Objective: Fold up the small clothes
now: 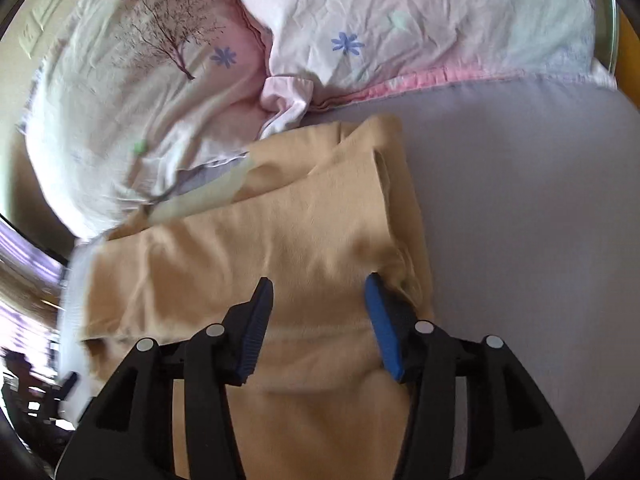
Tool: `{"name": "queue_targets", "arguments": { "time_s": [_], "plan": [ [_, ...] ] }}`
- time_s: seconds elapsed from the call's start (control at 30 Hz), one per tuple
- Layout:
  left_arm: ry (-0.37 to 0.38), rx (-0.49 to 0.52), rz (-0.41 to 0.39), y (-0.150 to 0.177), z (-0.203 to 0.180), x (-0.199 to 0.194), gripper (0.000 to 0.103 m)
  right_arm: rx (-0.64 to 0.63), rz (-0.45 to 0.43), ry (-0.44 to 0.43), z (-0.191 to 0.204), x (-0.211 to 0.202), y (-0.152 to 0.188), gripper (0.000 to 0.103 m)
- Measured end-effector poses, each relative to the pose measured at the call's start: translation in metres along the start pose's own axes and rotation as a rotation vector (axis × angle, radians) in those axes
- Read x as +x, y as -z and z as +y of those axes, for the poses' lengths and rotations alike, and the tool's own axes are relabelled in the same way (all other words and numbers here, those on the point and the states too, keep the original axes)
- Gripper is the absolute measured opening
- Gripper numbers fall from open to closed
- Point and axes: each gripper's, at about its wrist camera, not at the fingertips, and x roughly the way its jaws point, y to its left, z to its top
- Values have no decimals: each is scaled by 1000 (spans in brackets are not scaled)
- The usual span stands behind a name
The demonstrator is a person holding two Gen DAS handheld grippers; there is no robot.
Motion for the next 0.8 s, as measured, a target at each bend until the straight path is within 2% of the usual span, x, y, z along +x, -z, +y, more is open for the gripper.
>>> {"name": "queue_targets", "arguments": {
  "time_s": [0.03, 0.1, 0.13, 0.17, 0.23, 0.33, 0.4, 0.5, 0.6, 0.7, 0.73, 0.77, 0.8],
  "plan": [
    [55, -26, -20, 4, 3, -11, 59, -39, -7, -55, 1, -16, 11, 55],
    [227, -105, -66, 23, 13, -41, 67, -141, -14, -176, 3, -49, 44, 62],
    [298, -136, -81, 32, 18, -53, 68, -177, -16, -206, 2, -60, 53, 69],
    [385, -178, -97, 49, 24, -69, 68, -244, -13, -245, 0, -79, 76, 72],
    [460, -216, -109, 71, 30, -86, 70, -325, 17, -290, 0, -102, 113, 73],
    [484, -254, -98, 111, 37, -106, 71, -355, 84, -314, -25, -130, 172, 73],
    [506, -278, -44, 135, 40, -109, 72, -296, 131, -305, -51, -141, 208, 73],
    [535, -267, 21, 154, 32, -104, 73, -210, 164, -270, -76, -139, 229, 73],
    [517, -242, 97, 160, 20, -83, 74, -149, 201, -214, -91, -124, 240, 73],
    [523, -271, 133, 163, 11, -58, 72, -124, 200, -294, -94, -102, 240, 72],
    [538, -288, 131, 163, 11, -54, 71, -120, 199, -341, -93, -94, 239, 59],
    [562, -320, 124, 161, 11, -48, 63, -122, 205, -383, -91, -88, 240, 27],
    [593, -349, 119, 161, 10, -44, 41, -122, 212, -414, -92, -85, 242, 11]
  ]
}}
